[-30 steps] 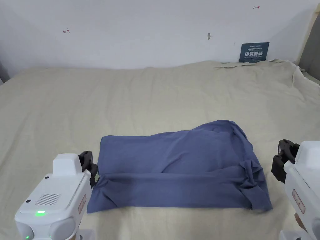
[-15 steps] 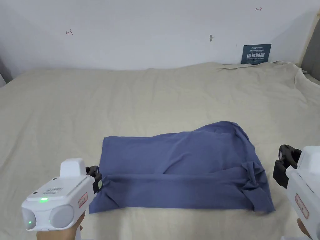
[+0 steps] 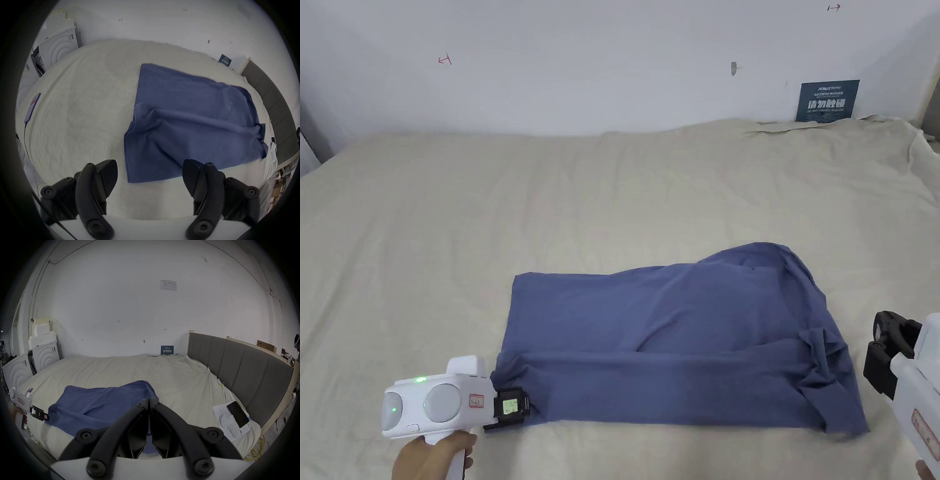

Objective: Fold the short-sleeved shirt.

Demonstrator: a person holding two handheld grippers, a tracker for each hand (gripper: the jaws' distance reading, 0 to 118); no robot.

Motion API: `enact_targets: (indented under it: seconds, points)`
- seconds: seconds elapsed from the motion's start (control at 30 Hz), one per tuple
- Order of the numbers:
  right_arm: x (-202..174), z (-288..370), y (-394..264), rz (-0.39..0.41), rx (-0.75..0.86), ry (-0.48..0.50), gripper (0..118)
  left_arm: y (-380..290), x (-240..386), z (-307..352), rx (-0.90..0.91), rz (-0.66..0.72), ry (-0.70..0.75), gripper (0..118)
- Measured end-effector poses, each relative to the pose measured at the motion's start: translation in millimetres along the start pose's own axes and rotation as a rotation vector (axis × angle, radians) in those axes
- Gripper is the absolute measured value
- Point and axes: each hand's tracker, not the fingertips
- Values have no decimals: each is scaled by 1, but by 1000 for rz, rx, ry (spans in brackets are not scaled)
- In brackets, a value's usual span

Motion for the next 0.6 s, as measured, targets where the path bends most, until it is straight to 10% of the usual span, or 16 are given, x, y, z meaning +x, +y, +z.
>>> enact_targets:
  seconds: [0.33, 0.43, 0.6]
  points:
    - [7, -10, -8, -13, -41, -6, 1, -5, 8, -14, -43, -78, 37, 55]
    - [12, -16, -15, -31, -78, -6, 1, -1, 9, -10, -38, -35, -42, 9]
    - [25, -47, -38, -63, -255, -10, 3, 1, 17, 5, 6, -153, 8, 5]
